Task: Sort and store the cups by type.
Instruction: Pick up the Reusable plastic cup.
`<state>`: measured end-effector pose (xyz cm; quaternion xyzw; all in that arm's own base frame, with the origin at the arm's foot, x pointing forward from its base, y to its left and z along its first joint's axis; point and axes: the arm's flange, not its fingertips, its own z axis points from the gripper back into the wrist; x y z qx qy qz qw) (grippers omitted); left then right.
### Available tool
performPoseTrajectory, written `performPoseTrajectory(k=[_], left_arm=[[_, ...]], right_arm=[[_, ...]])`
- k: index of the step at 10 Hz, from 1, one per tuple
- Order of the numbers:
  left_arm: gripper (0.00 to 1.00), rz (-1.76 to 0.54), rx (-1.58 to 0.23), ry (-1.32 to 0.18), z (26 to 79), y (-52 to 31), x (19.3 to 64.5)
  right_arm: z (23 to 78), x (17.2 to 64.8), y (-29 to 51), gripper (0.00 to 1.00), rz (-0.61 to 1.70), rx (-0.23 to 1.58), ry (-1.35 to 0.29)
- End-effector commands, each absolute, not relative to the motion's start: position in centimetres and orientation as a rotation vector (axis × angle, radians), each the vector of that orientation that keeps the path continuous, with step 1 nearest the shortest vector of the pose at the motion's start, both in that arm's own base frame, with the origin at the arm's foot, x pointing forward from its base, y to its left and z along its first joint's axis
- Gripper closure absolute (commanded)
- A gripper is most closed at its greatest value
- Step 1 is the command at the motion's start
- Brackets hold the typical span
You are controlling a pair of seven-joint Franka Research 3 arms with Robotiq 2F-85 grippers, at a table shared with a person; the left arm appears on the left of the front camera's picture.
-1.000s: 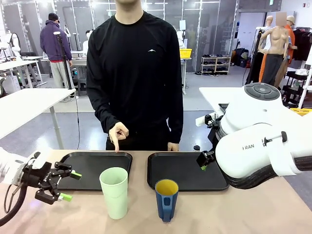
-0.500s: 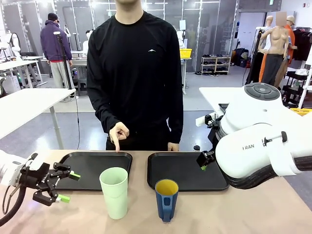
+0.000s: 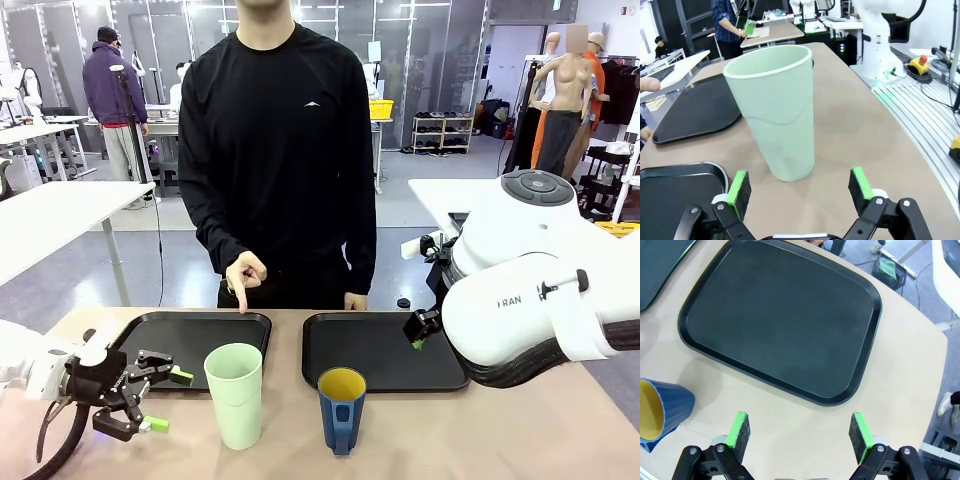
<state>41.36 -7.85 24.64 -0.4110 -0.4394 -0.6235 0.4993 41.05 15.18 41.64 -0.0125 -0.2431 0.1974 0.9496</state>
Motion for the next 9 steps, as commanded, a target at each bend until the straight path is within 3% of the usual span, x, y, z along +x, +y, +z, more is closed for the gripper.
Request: performPoseTrajectory(k=[1, 9], left_arm=[[0.0, -1.465, -0.973, -1.102, 24.1, -9.1, 43.0], [0.0, -1.4, -1.121, -1.144, 22.3, -13.6, 42.6]], right_arm=[[41.6, 41.1, 15.2, 0.0, 0.402, -0.025, -0.495], [41.6, 41.1, 15.2, 0.0, 0.402, -0.025, -0.495]])
